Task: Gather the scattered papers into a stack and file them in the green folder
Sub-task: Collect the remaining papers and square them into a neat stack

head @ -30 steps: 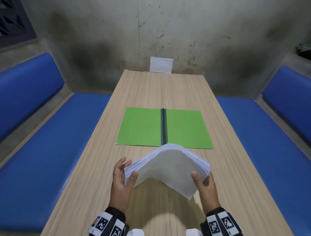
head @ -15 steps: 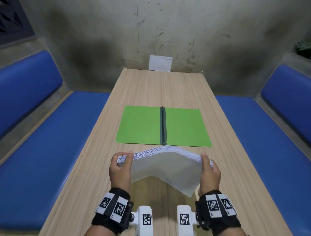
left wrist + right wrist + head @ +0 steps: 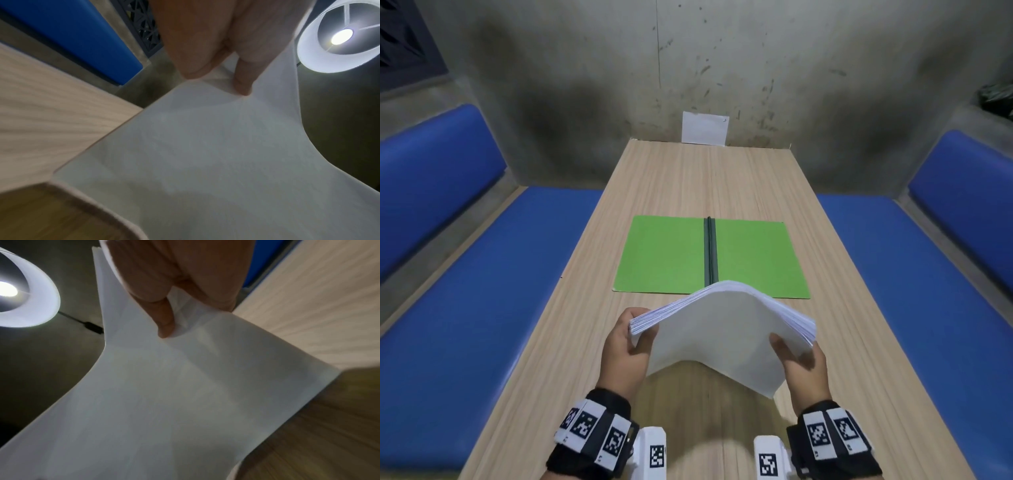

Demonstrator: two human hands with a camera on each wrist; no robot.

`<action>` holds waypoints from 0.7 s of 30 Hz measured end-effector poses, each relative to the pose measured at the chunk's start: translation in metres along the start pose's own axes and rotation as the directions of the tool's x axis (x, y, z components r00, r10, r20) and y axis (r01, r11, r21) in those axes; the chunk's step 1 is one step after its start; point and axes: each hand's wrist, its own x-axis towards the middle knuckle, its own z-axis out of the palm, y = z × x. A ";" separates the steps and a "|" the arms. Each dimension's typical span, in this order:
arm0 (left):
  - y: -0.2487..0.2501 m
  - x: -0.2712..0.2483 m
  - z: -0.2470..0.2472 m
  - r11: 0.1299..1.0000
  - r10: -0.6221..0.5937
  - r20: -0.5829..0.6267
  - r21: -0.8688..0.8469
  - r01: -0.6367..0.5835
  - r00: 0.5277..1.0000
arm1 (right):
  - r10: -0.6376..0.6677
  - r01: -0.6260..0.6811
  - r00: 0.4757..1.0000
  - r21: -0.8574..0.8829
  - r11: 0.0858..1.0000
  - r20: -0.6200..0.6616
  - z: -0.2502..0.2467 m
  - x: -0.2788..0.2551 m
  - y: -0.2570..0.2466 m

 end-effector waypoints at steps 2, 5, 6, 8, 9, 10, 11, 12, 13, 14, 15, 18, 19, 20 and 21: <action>0.010 -0.003 -0.003 0.998 0.050 -0.025 -0.024 -0.051 0.998 | -0.034 0.033 0.999 0.022 0.999 0.015 -0.002 -0.002 -0.008; 0.012 -0.012 -0.008 0.995 0.026 -0.057 -0.091 -0.031 0.998 | -0.079 0.080 0.996 -0.024 0.997 0.042 -0.006 -0.008 -0.007; 0.007 -0.016 -0.009 0.996 -0.002 -0.054 -0.090 -0.003 0.999 | -0.068 0.070 0.997 -0.055 0.996 0.040 -0.007 -0.010 -0.001; -0.004 -0.023 -0.010 0.992 -0.084 -0.048 -0.098 0.079 0.995 | 0.001 0.002 0.999 -0.087 0.996 0.040 -0.011 -0.012 0.018; -0.009 -0.026 -0.010 0.985 -0.135 -0.049 -0.119 0.128 0.990 | 0.040 -0.035 0.998 -0.102 0.994 0.049 -0.013 -0.011 0.029; -0.015 -0.028 -0.011 0.976 -0.180 -0.049 -0.132 0.172 0.983 | 0.071 -0.063 0.996 -0.124 0.990 0.058 -0.014 -0.011 0.036; -0.018 -0.029 -0.012 0.969 -0.216 -0.050 -0.137 0.208 0.975 | 0.089 -0.080 0.994 -0.145 0.986 0.063 -0.015 -0.010 0.042; -0.019 -0.029 -0.012 0.963 -0.241 -0.046 -0.134 0.233 0.969 | 0.099 -0.088 0.993 -0.156 0.984 0.059 -0.017 -0.008 0.046; -0.019 -0.029 -0.013 0.959 -0.257 -0.040 -0.135 0.250 0.965 | 0.102 -0.093 0.993 -0.159 0.983 0.053 -0.018 -0.007 0.048; -0.019 -0.029 -0.014 0.957 -0.264 -0.039 -0.137 0.257 0.964 | 0.104 -0.095 0.993 -0.157 0.983 0.048 -0.019 -0.005 0.048; -0.017 -0.028 -0.015 0.956 -0.266 -0.039 -0.142 0.258 0.963 | 0.101 -0.092 0.994 -0.161 0.983 0.048 -0.019 -0.004 0.048; -0.014 -0.023 -0.022 0.961 -0.253 -0.036 -0.120 0.248 0.967 | 0.051 -0.040 0.998 -0.223 0.974 0.046 -0.016 -0.003 0.036; -0.013 -0.021 -0.025 0.969 -0.241 -0.048 -0.076 0.237 0.969 | 0.026 -0.012 0.998 -0.238 0.971 0.056 -0.016 -0.003 0.029; -0.013 -0.017 -0.029 0.975 -0.222 -0.078 0.004 0.223 0.972 | -0.004 0.024 0.996 -0.228 0.973 0.090 -0.015 -0.004 0.018; -0.011 -0.014 -0.033 0.970 -0.197 -0.124 0.118 0.211 0.973 | -0.034 0.064 0.991 -0.230 0.971 0.131 -0.014 -0.005 0.004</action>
